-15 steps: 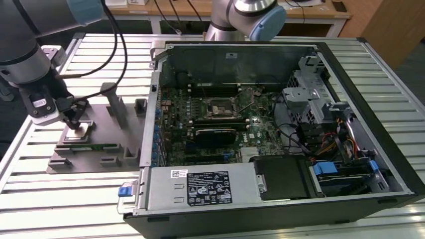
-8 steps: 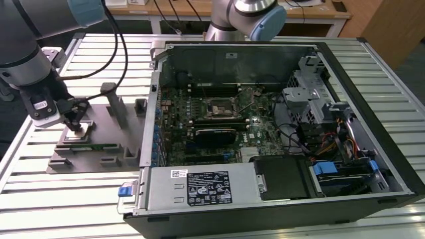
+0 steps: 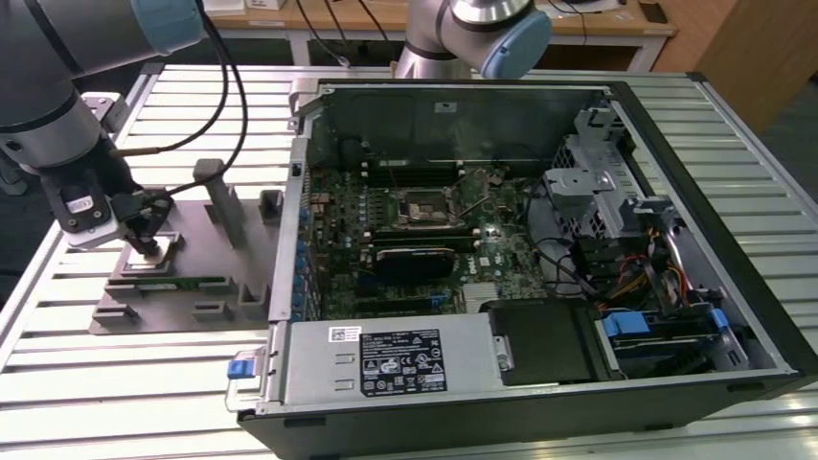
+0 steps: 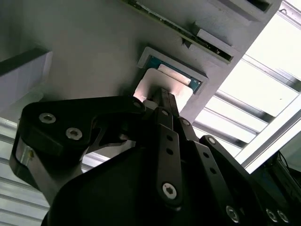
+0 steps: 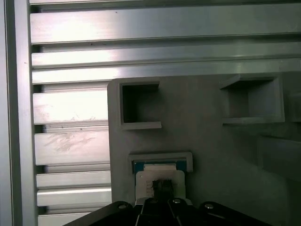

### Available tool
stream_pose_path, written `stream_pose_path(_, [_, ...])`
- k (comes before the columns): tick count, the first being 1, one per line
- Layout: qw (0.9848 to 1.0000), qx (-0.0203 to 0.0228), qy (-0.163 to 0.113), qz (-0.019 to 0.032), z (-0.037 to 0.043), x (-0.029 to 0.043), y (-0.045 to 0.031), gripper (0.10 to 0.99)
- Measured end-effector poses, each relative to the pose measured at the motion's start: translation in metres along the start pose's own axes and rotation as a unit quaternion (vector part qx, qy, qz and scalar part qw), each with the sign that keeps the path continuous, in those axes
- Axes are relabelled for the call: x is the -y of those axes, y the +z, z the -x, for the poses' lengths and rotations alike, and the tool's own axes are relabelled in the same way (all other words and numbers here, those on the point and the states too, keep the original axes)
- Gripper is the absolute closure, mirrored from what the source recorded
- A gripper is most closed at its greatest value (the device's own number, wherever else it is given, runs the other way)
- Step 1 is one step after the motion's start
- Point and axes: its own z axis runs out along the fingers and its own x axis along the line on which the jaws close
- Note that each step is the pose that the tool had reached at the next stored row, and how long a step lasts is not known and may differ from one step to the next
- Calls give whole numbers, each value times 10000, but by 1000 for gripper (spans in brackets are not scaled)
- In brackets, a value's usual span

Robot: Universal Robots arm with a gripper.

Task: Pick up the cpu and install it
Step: 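Pick up the cpu and move it towards the insertion slot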

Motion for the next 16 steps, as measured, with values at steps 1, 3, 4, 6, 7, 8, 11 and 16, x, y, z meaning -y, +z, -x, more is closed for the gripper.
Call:
stream_pose_path(1, [10000,0,0,0,0,0,0,980])
stream_pose_path(3, [10000,0,0,0,0,0,0,980])
stream_pose_path(4, [10000,0,0,0,0,1,0,980])
stream_pose_path(6, [10000,0,0,0,0,1,0,980])
stream_pose_path(7, [10000,0,0,0,0,1,0,980])
stream_pose_path(8, [10000,0,0,0,0,1,0,980])
stream_pose_path(11, [10000,0,0,0,0,2,0,918])
stream_pose_path(16, [10000,0,0,0,0,2,0,733])
